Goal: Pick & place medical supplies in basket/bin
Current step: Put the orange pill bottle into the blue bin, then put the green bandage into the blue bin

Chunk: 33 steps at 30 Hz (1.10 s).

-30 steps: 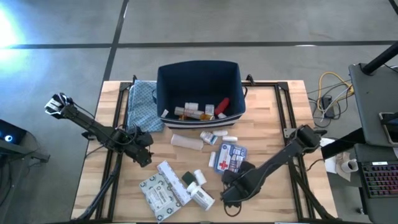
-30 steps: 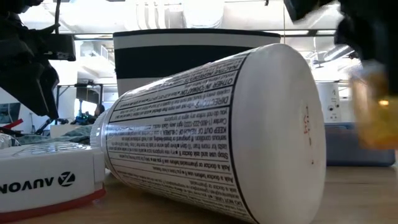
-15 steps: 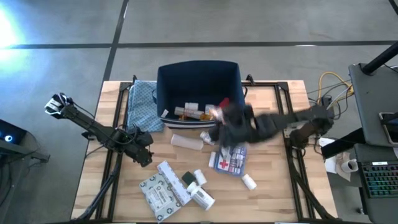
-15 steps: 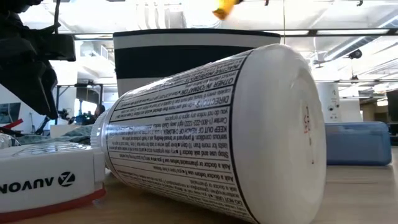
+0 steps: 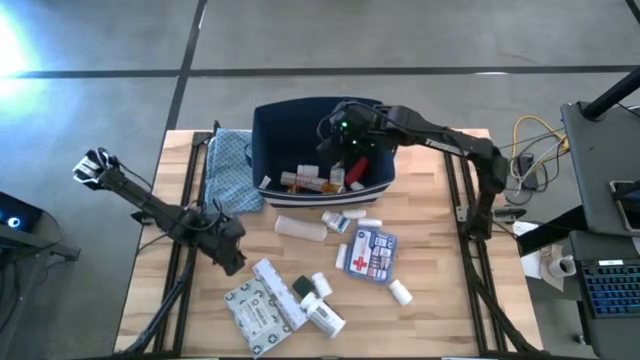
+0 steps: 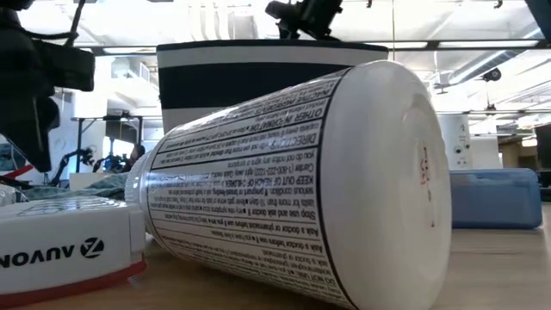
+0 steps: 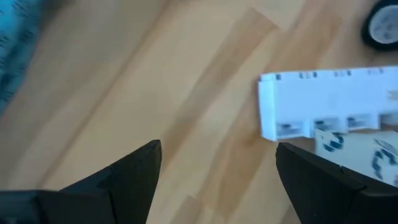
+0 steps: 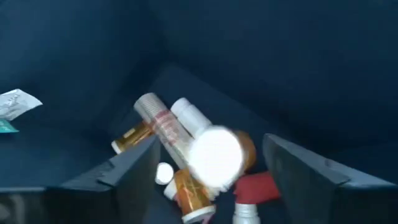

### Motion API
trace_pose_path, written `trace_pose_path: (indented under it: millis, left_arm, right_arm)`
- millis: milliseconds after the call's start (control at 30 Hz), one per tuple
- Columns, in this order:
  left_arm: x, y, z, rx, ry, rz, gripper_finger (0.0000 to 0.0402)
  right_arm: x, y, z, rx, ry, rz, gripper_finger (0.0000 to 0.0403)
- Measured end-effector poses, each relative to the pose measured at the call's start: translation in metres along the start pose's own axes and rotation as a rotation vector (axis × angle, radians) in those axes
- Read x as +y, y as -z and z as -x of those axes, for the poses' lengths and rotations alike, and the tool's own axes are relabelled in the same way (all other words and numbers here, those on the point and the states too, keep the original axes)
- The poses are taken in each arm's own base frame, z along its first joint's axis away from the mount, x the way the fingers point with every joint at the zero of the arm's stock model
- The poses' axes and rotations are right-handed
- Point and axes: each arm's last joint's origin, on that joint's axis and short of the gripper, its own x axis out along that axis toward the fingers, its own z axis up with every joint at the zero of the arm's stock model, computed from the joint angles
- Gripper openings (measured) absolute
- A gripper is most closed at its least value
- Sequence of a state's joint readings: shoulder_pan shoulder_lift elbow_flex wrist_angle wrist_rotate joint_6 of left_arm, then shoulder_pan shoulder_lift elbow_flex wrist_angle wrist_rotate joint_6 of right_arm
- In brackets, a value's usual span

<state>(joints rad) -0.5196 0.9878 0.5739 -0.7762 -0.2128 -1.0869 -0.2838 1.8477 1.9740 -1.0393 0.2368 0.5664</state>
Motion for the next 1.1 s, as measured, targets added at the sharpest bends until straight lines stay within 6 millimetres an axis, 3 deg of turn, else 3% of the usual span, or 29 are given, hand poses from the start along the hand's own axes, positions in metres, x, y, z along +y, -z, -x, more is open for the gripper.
trace_pose_path:
  millis: [133,267,500,633,833,1100]
  left_arm:
    - [-0.006,0.004,0.004,0.048,0.048,-0.022,0.0295]
    - [-0.012,0.007,0.009,0.107,0.103,-0.003,0.0295]
    - [-0.015,0.021,0.010,0.222,0.117,0.155,0.0295]
    - [-0.015,0.030,0.009,0.277,0.104,0.244,0.0295]
    - [-0.027,0.040,0.021,0.312,0.144,0.325,0.0295]
    - [-0.047,0.057,0.035,0.348,0.132,0.645,0.0295]
  right_arm:
    - [0.012,0.003,-0.001,-0.032,-0.014,0.089,0.0334]
    - [0.026,0.009,0.015,-0.078,0.007,0.169,0.0364]
    - [0.054,0.026,0.049,-0.121,-0.087,0.263,0.0368]
    - [0.065,0.037,0.059,-0.094,-0.119,0.210,0.0368]
    - [0.070,0.049,0.060,-0.014,-0.142,0.152,0.0368]
    - [0.073,0.065,0.044,0.134,-0.237,0.189,0.0368]
